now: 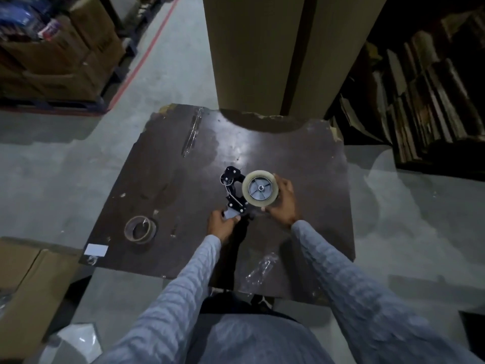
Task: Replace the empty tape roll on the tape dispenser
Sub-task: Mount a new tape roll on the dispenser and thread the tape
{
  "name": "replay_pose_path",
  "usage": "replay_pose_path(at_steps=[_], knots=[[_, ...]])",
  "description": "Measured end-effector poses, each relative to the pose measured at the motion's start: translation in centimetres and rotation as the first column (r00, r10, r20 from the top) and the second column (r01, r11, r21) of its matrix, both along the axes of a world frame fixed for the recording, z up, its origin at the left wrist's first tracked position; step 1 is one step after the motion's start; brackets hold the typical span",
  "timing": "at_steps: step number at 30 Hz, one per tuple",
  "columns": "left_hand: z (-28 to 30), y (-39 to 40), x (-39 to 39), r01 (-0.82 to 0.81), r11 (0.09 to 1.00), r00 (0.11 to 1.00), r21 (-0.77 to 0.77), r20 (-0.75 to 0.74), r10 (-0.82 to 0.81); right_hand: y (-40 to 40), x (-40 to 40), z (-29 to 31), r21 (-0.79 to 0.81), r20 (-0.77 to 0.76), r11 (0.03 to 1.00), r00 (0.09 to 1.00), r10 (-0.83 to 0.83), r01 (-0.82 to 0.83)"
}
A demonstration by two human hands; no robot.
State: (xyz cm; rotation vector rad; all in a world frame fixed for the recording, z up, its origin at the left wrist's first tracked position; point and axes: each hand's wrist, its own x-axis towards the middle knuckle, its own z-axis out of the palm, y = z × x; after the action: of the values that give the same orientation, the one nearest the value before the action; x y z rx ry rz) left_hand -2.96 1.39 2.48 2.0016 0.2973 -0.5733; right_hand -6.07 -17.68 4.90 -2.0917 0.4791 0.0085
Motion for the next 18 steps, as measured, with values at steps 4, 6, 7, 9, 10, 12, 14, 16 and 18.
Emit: replay_pose_path(at_steps=[4,6,7,9,10,12,14,16,18], knots=[[-1.7,0.1,2.6,0.053,0.999,0.998,-0.005,-0.028,-0.053,0.4,3.2,-1.0,-0.021,-0.061,1.000,0.998,-0.015,0.014],[-2.7,0.2,4.4,0.074,0.997,0.994,-0.017,-0.082,-0.075,0.8,5.4,-1.8,-0.071,-0.112,0.997,0.994,-0.015,0.007],[-3.2,0.1,5.1,0.079,0.997,0.992,-0.015,-0.103,-0.080,0.9,6.4,-2.1,-0.083,-0.139,0.997,0.990,-0.009,-0.002],[-4.4,0.2,6.5,0.084,0.996,0.986,-0.015,-0.142,-0.085,1.1,8.3,-2.8,-0.079,-0.186,0.997,0.983,-0.008,-0.007],[-4.9,0.1,7.3,0.083,0.996,0.983,-0.018,-0.162,-0.085,1.1,9.2,-3.1,-0.087,-0.199,0.996,0.980,-0.007,-0.011],[-6.1,0.0,8.5,0.090,0.996,0.977,-0.020,-0.191,-0.092,1.1,10.7,-4.0,-0.116,-0.220,0.993,0.976,0.001,-0.027],[-7.2,-0.2,9.5,0.105,0.994,0.972,-0.015,-0.209,-0.106,1.1,12.0,-4.8,-0.142,-0.223,0.990,0.975,-0.004,-0.029],[-7.7,-0.4,10.4,0.112,0.994,0.970,-0.013,-0.217,-0.113,1.2,13.1,-5.2,-0.162,-0.195,0.987,0.980,-0.034,0.002],[-8.1,-0.8,11.1,0.123,0.992,0.969,-0.017,-0.212,-0.124,1.2,14.1,-5.6,-0.190,-0.160,0.981,0.985,-0.061,0.030]])
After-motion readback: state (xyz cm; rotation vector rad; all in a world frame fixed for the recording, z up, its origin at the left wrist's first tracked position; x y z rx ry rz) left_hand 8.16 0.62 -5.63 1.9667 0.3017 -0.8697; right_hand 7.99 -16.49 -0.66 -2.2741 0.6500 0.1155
